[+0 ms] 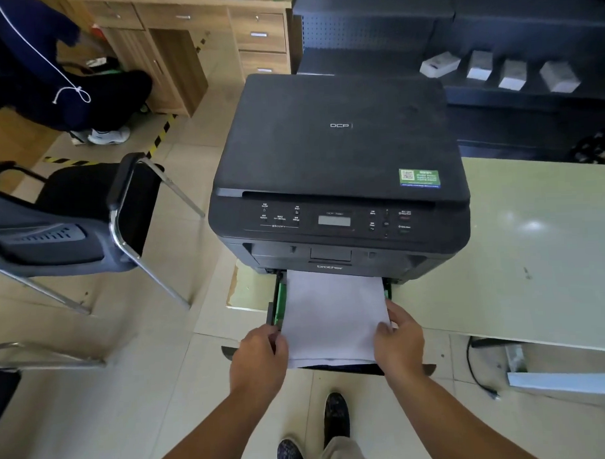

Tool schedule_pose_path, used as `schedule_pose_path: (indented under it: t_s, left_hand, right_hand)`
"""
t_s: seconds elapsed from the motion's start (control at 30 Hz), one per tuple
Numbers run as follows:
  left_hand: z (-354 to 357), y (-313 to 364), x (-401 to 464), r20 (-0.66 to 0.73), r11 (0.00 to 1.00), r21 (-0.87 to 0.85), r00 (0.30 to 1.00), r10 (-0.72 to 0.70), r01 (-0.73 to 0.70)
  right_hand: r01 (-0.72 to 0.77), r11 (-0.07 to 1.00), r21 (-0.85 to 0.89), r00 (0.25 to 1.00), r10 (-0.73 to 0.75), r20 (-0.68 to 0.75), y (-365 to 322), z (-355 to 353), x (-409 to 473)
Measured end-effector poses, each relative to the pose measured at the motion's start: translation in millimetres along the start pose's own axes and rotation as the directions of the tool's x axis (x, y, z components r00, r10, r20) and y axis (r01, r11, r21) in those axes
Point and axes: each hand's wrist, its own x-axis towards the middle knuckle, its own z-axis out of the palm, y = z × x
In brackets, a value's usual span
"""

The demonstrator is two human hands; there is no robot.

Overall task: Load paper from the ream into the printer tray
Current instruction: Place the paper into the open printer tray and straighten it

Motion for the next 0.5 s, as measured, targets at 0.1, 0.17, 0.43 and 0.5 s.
schedule_pose_path:
  t_s: [0.1,0.17,0.43,0.5]
  left_hand:
    - [-2.1,0.7,1.8,0.025,0.999,0.007,0.998,-0.051,0.051]
    - [-2.3,0.7,3.0,0.02,0.994,-0.011,0.994,-0.107,0.108]
    - [-2.9,5.3,-0.9,0.117,0.894,-0.333,0.954,-0.275,0.298]
    - [-5.4,11.7,-1.0,0.158,0.87,-0.352,0.938,-0.307,0.344]
  right_hand:
    - [-0.036,0.99,0.139,0.999,0.035,0.01,-8.1,1.6,2.4]
    - [-0.091,0.968,0.235,0.996,0.091,0.013,-9.8,-0.2,5.2]
    - [-0.232,0.865,0.445,0.973,0.205,0.11,1.1,-10.9,6.4]
    - [-0.3,0.82,0.488,0.954,0.257,0.156,-0.8,-15.3,9.5]
